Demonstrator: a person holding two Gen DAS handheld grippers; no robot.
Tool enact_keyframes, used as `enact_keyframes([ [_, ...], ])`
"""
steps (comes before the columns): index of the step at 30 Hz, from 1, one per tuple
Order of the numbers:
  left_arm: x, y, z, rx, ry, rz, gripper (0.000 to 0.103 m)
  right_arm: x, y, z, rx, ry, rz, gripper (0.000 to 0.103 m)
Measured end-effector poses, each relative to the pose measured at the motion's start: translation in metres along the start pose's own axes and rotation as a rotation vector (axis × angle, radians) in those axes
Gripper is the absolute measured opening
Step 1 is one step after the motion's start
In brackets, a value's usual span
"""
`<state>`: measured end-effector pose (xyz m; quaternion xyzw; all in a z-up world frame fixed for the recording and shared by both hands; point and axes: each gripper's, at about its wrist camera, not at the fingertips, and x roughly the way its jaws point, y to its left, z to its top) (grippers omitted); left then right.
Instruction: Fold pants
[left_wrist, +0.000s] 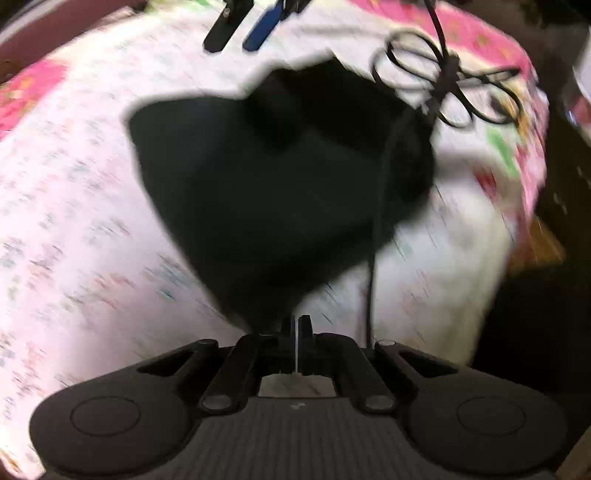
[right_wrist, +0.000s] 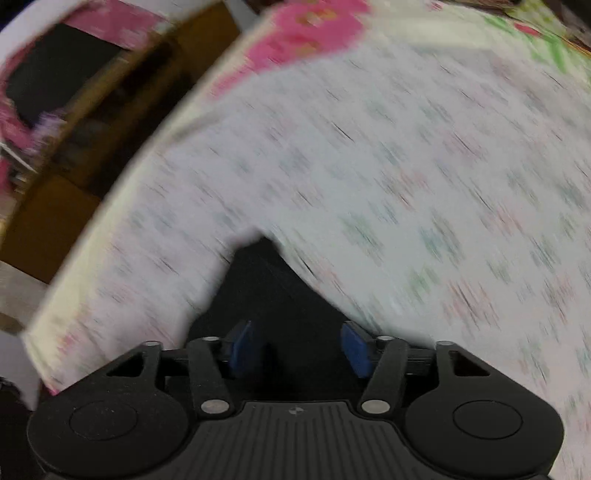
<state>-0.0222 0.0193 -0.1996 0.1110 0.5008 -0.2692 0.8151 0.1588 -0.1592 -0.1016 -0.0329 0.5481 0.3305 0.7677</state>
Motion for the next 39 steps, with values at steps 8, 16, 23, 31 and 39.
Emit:
enact_keyframes([
  [8,0.013,0.050,0.030,-0.179,-0.180,0.117,0.054,0.090,-0.014,0.060,0.090,0.187,0.238,0.049],
  [16,0.033,0.029,0.018,-0.262,-0.044,-0.007,0.051,0.095,0.016,0.021,0.127,0.340,0.382,0.029],
  [23,0.042,0.025,0.023,-0.210,-0.023,-0.011,0.051,0.117,-0.009,0.041,0.226,0.295,0.383,0.029],
  [31,0.044,0.013,0.015,-0.170,-0.021,0.013,0.051,0.090,-0.014,0.071,0.377,0.101,0.660,0.015],
  [39,0.044,0.022,0.014,-0.201,-0.022,-0.011,0.053,0.091,-0.007,0.078,0.127,0.214,0.372,0.030],
])
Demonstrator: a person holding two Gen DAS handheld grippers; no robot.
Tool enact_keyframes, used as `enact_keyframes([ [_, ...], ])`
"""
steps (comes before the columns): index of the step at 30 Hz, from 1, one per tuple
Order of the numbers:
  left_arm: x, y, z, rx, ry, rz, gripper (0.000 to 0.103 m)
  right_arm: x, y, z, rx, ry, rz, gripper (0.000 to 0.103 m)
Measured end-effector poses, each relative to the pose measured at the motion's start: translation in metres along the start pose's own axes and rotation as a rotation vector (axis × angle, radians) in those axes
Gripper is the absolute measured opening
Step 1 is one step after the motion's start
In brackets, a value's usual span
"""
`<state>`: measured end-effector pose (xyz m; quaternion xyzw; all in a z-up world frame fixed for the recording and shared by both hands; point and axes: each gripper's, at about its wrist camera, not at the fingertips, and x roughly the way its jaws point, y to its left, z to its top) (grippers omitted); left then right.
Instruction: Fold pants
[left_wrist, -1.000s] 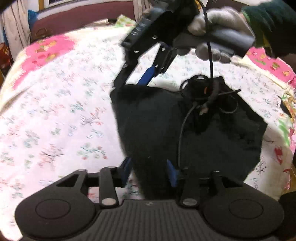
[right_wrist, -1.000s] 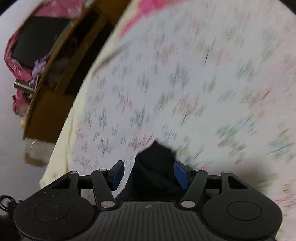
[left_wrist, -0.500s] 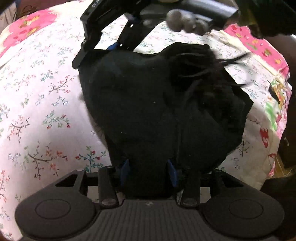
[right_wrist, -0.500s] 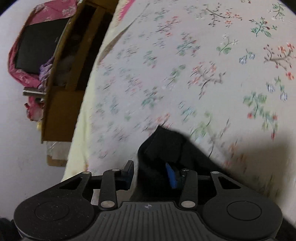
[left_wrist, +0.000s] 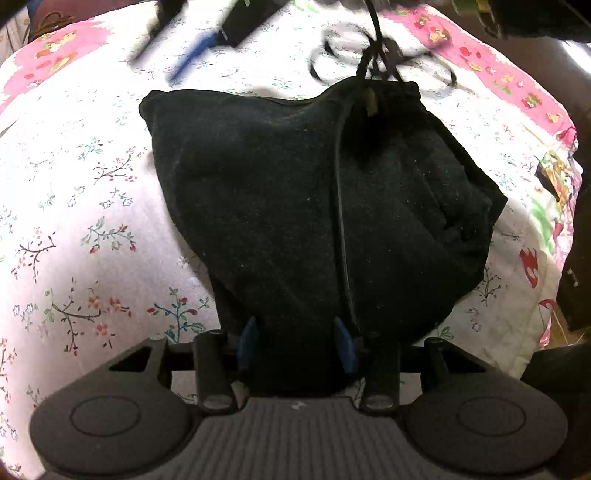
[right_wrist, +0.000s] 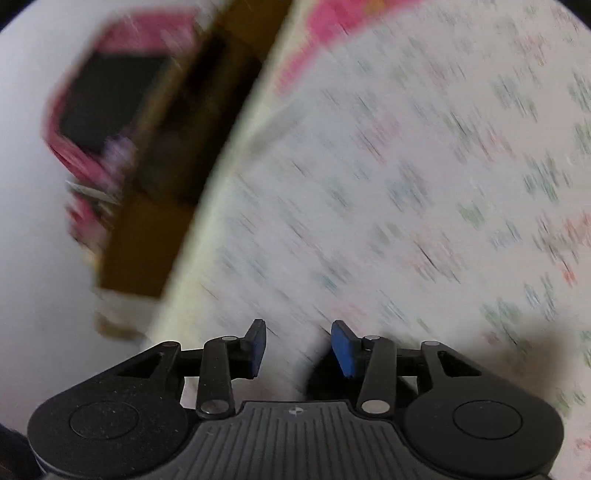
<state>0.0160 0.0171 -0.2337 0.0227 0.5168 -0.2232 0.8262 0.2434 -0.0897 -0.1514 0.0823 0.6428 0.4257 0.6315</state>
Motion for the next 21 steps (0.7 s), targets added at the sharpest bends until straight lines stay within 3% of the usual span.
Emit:
enact_keyframes([
  [3,-0.003,0.000,0.000,-0.002,-0.004,0.002,0.056,0.026,-0.019,-0.017,0.072,0.089,-0.006,0.030],
  [7,0.000,-0.001,0.000,0.013,0.001,0.002,0.057,0.038,-0.022,-0.021,0.143,0.095,0.049,0.021],
  [9,-0.001,0.000,0.001,0.002,0.002,-0.001,0.058,0.031,-0.013,-0.020,0.109,0.087,0.044,0.020],
  [11,-0.001,0.001,0.000,-0.020,0.000,-0.004,0.058,0.017,-0.005,-0.023,0.080,0.066,0.041,0.015],
  [13,-0.001,0.000,0.001,-0.029,-0.003,0.000,0.058,0.012,-0.010,-0.019,0.140,0.024,0.075,0.012],
  [15,0.000,-0.003,0.000,-0.017,-0.004,0.010,0.058,0.000,-0.021,-0.019,0.200,-0.062,0.099,0.000],
  [17,0.001,-0.002,-0.001,-0.016,-0.007,0.011,0.058,-0.016,-0.032,-0.012,0.262,-0.187,0.141,0.000],
  [19,0.000,0.003,-0.001,-0.053,-0.009,-0.001,0.058,-0.021,-0.023,-0.005,0.183,-0.205,0.087,0.000],
  [21,0.000,0.007,-0.001,-0.083,-0.010,-0.005,0.058,-0.015,-0.003,-0.010,0.062,-0.147,0.014,0.000],
])
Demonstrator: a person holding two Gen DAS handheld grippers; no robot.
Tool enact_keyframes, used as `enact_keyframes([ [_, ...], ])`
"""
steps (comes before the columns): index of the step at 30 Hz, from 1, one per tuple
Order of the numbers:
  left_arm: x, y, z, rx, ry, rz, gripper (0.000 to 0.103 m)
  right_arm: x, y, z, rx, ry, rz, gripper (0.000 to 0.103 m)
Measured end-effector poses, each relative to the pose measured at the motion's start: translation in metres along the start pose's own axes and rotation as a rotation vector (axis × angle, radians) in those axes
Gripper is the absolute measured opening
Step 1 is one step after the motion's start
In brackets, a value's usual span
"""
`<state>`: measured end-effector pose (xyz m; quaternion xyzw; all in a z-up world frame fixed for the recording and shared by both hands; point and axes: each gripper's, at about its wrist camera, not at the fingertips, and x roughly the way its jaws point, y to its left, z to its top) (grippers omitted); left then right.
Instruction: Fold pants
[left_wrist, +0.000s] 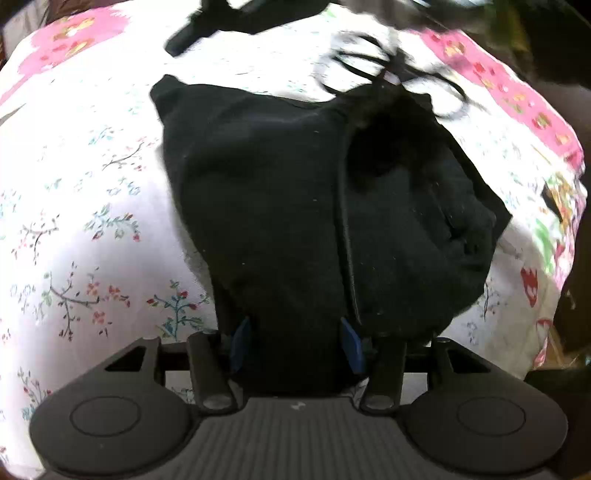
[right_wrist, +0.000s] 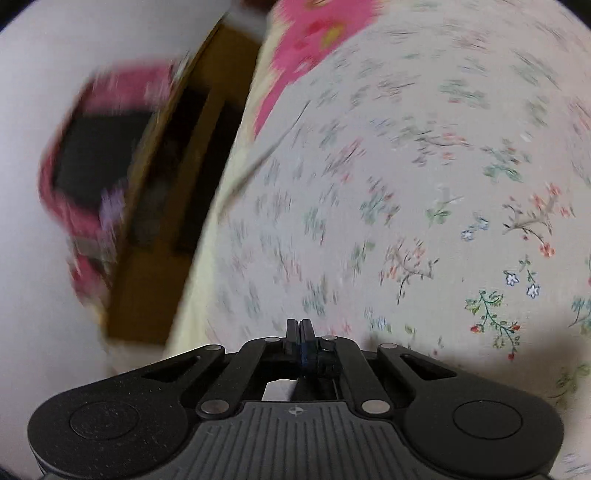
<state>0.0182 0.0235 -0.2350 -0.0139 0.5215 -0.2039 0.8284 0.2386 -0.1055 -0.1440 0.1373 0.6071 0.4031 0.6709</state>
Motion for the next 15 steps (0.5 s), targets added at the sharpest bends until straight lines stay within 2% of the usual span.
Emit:
enact_keyframes([
  [2,-0.004,0.001,0.003,-0.014,-0.001,0.006,0.058,-0.001,0.014,-0.016,-0.075,0.041,-0.052,0.000],
  [4,-0.013,0.003,0.006,-0.037,-0.015,0.024,0.058,-0.010,0.024,-0.036,-0.129,0.038,-0.092,0.002],
  [7,-0.025,0.012,0.007,-0.081,-0.019,0.050,0.058,-0.024,0.031,-0.063,-0.193,0.014,-0.166,0.023],
  [11,-0.032,0.021,0.017,-0.124,-0.055,0.077,0.058,-0.048,0.035,-0.093,-0.207,-0.072,-0.225,0.024],
  [13,-0.026,0.020,0.024,-0.115,-0.079,0.081,0.058,-0.054,0.036,-0.105,-0.224,-0.111,-0.278,0.028],
  [15,-0.017,0.014,0.033,-0.066,-0.110,0.106,0.058,-0.052,0.030,-0.117,-0.192,-0.130,-0.303,0.028],
])
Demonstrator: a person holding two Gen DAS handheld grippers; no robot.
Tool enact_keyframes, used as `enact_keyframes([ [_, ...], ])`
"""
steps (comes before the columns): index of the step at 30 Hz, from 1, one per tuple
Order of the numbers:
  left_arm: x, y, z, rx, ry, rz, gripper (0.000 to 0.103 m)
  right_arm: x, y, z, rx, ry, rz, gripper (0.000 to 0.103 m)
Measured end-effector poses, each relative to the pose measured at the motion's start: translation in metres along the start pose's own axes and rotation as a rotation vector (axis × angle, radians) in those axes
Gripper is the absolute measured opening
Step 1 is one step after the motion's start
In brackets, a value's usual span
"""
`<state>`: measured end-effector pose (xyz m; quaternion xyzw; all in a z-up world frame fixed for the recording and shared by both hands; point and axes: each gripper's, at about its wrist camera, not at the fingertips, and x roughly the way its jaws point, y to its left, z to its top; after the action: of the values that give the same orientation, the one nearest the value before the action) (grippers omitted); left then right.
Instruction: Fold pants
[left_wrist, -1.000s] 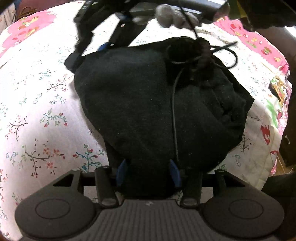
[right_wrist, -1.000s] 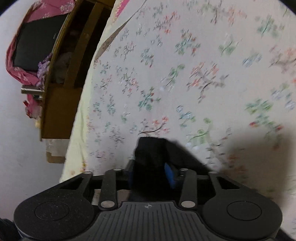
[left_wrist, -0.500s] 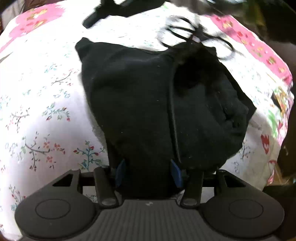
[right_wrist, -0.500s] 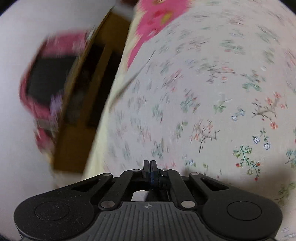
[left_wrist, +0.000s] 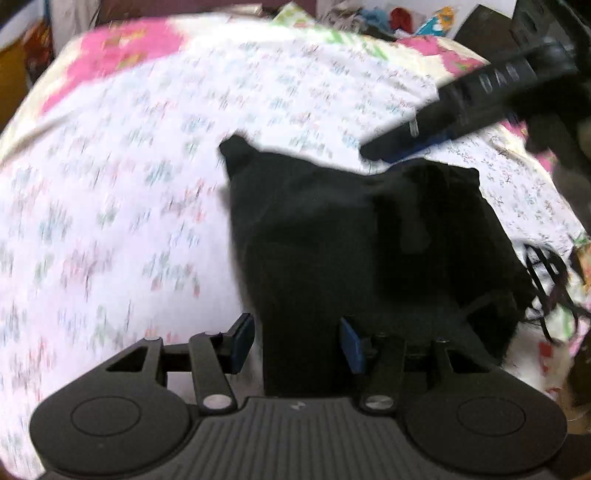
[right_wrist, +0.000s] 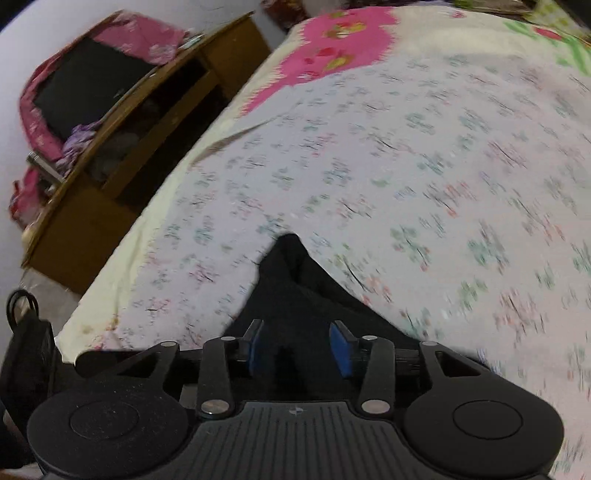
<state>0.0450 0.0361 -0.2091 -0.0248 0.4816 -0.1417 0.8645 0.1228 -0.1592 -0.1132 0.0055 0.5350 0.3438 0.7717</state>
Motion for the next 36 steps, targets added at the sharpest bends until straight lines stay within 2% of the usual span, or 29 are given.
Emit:
enact_keyframes([
  [2,0.014,-0.004,0.000,0.010,0.038,0.012,0.059,0.007,-0.003,-0.010,0.021,-0.002,-0.015,0.026],
  [4,0.026,-0.001,-0.010,-0.030,0.113,-0.006,0.060,0.017,-0.009,-0.022,0.019,0.026,-0.094,0.022],
  [5,0.028,0.001,-0.018,-0.065,0.140,-0.024,0.061,0.024,-0.016,-0.029,0.029,0.063,-0.134,0.013],
  [7,0.022,-0.001,-0.032,-0.079,0.162,-0.022,0.061,0.035,-0.029,-0.040,0.049,0.101,-0.192,0.003],
  [9,0.021,-0.003,-0.042,-0.088,0.231,-0.038,0.061,0.038,-0.033,-0.044,0.049,0.107,-0.200,0.003],
  [12,0.018,-0.005,-0.051,-0.115,0.260,-0.038,0.059,0.037,-0.022,-0.042,0.013,0.106,-0.208,0.008],
  [15,0.004,-0.006,-0.043,-0.119,0.229,-0.048,0.056,0.029,-0.013,-0.042,-0.029,0.086,-0.212,0.014],
  [17,-0.009,0.005,-0.034,-0.158,0.194,-0.049,0.056,0.021,-0.010,-0.042,-0.035,0.060,-0.205,0.022],
  [20,-0.022,0.008,-0.021,-0.144,0.104,0.015,0.056,0.006,-0.010,-0.046,-0.005,0.015,-0.188,0.024],
  [24,-0.001,-0.004,-0.004,-0.031,0.009,0.045,0.057,0.003,-0.007,-0.049,0.017,-0.036,-0.204,0.028],
  [27,0.017,-0.017,0.021,0.085,-0.129,0.087,0.060,0.005,-0.004,-0.051,-0.013,-0.085,-0.230,0.028],
  [30,0.041,-0.008,0.040,0.029,-0.170,0.063,0.067,0.008,-0.011,-0.052,0.018,-0.119,-0.254,0.027],
  [32,0.059,0.000,0.036,0.044,-0.139,0.107,0.082,0.012,-0.020,-0.054,0.009,-0.111,-0.287,0.019],
  [33,0.068,0.009,0.035,0.028,-0.098,0.112,0.086,0.015,-0.026,-0.055,-0.008,-0.098,-0.309,0.014],
  [34,0.074,0.022,0.030,-0.045,-0.081,0.080,0.090,0.016,-0.034,-0.056,-0.003,-0.088,-0.318,0.000],
  [35,0.075,0.035,0.026,-0.120,-0.077,0.031,0.090,0.015,-0.045,-0.057,0.030,-0.082,-0.320,0.000],
  [36,0.072,0.041,0.025,-0.153,-0.071,0.010,0.090,0.012,-0.060,-0.058,0.088,-0.082,-0.309,0.000],
])
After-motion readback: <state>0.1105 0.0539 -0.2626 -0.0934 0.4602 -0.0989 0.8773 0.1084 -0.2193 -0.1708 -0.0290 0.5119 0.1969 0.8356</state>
